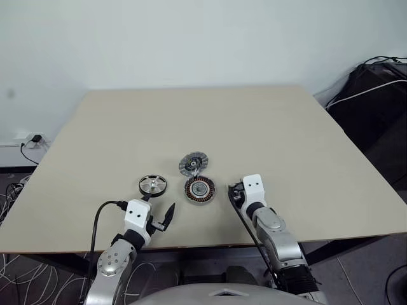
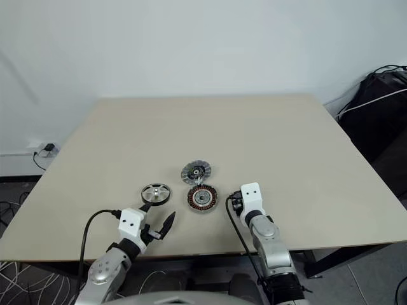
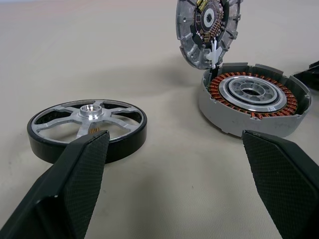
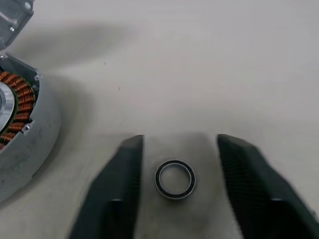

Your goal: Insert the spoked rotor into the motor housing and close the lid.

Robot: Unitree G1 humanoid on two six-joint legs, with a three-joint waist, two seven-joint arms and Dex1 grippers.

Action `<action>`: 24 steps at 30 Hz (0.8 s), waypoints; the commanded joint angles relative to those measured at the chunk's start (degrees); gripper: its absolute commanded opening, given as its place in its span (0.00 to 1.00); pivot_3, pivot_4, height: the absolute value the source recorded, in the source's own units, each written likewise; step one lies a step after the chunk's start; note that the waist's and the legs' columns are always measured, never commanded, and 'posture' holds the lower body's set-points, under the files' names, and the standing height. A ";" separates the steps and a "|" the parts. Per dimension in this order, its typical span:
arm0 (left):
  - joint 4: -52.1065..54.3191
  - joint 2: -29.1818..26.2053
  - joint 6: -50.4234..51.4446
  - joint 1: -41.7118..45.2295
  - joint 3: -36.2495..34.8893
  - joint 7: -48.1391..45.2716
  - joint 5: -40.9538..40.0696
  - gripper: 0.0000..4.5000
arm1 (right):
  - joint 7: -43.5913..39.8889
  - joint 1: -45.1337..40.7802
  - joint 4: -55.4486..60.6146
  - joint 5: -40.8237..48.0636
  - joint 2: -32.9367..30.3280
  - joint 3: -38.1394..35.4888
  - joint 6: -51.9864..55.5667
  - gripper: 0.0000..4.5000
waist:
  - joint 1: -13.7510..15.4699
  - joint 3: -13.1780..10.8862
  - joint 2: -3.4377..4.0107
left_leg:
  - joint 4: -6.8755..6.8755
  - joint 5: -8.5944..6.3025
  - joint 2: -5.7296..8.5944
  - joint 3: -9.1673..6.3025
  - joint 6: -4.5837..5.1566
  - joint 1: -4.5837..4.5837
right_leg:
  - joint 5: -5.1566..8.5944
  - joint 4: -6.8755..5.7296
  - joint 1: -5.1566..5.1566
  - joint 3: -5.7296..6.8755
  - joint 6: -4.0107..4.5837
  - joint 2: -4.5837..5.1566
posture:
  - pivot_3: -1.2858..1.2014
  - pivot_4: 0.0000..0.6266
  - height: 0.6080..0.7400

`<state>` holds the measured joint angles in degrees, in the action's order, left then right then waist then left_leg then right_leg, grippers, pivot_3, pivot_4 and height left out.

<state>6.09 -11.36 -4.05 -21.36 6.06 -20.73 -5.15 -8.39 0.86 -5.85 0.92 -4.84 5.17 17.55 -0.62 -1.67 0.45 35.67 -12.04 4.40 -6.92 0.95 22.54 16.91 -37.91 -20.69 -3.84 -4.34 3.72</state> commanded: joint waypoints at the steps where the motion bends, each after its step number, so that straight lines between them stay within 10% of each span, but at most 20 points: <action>1: 1.51 -0.03 -0.97 0.43 -0.14 0.12 -0.01 1.00 | 0.18 -1.07 1.18 -0.32 0.34 0.15 -1.20 0.70 | -0.01 0.00 0.00 | 0.00 0.00 0.00 0.00 0.00 0.00 | 0.00 0.00 0.00 0.00 -0.01 0.00 | 0.52 0.00 1.00; 20: 1.83 -0.06 -0.71 0.35 -0.02 0.10 0.04 1.00 | -1.08 -0.63 1.33 0.54 0.90 0.52 5.51 0.70 | -0.01 0.02 -0.03 | 0.00 0.00 0.00 -0.01 0.00 -0.01 | 0.01 0.00 0.01 0.00 0.00 0.01 | 0.52 0.00 1.00; 24: 1.84 -0.03 -0.63 0.42 -0.05 0.18 0.04 1.00 | -1.00 -0.67 1.38 0.51 0.92 0.47 6.09 0.50 | -0.02 0.04 -0.04 | 0.00 0.00 0.00 -0.01 0.00 -0.01 | 0.01 0.00 0.02 0.00 -0.01 0.01 | 0.52 0.00 1.00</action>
<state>6.09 -11.37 -4.05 -21.41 6.07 -20.73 -5.15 -9.05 0.32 -5.01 0.94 -4.22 5.56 22.51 -0.64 -1.63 0.40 35.67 -12.04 4.39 -6.93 0.95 22.53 16.92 -37.91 -20.67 -3.84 -4.35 3.73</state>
